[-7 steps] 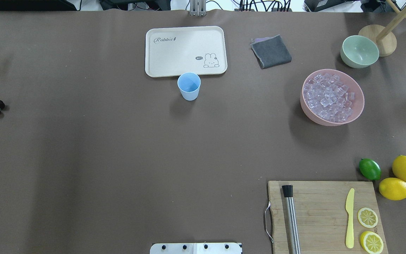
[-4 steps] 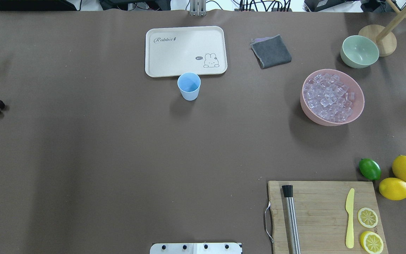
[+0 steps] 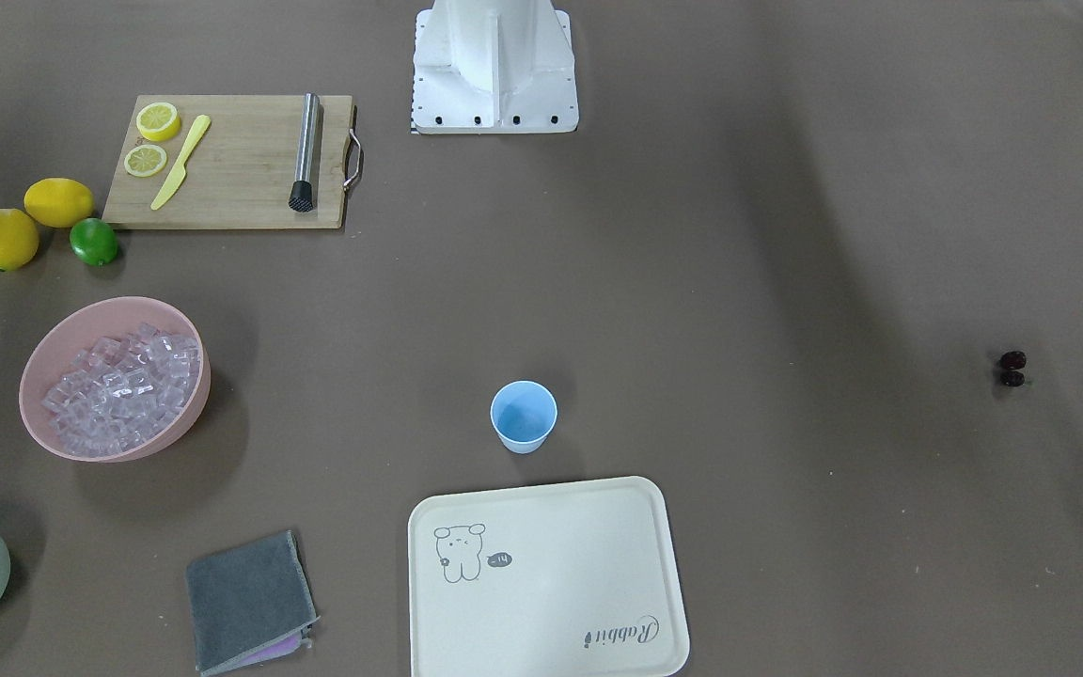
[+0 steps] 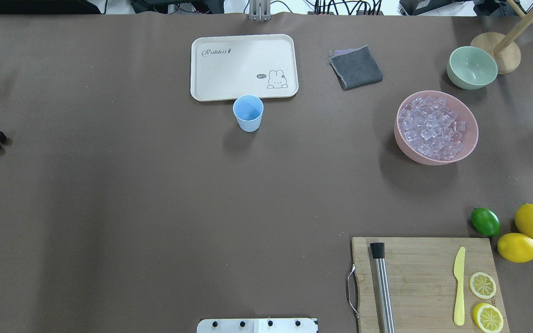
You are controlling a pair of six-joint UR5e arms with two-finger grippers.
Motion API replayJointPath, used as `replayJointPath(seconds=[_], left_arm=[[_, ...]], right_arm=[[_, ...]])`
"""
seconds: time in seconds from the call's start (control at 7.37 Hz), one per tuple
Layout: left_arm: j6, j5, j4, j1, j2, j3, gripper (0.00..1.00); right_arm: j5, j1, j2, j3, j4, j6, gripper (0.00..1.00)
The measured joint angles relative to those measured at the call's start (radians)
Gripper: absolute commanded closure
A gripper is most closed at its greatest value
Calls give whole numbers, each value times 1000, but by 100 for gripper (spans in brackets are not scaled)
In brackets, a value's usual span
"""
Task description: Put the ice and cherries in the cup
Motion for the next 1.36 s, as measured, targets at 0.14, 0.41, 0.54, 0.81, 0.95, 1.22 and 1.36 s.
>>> replayJointPath(seconds=[0.14, 0.41, 0.54, 0.81, 0.95, 1.22, 1.36], left_arm=[[0, -1, -1, -1, 5, -2, 2], [3, -1, -2, -2, 10, -5, 2], [4, -1, -2, -2, 10, -6, 2], [4, -3, -4, -5, 12, -10, 2], [4, -3, -4, -6, 12, -12, 2], [4, -3, -4, -8, 11, -13, 2], [4, -3, -5, -8, 11, -14, 2]], right_arm=[[-1, -16, 6, 2, 0, 5, 6], [-21, -116, 91, -19, 1, 20, 6], [-41, -195, 166, -48, 4, 25, 5], [-122, -368, 284, -115, 47, 47, 6], [-160, -431, 309, -170, 121, 60, 7], [-198, -480, 320, -324, 316, 63, 11], [-215, -491, 328, -375, 363, 62, 11]])
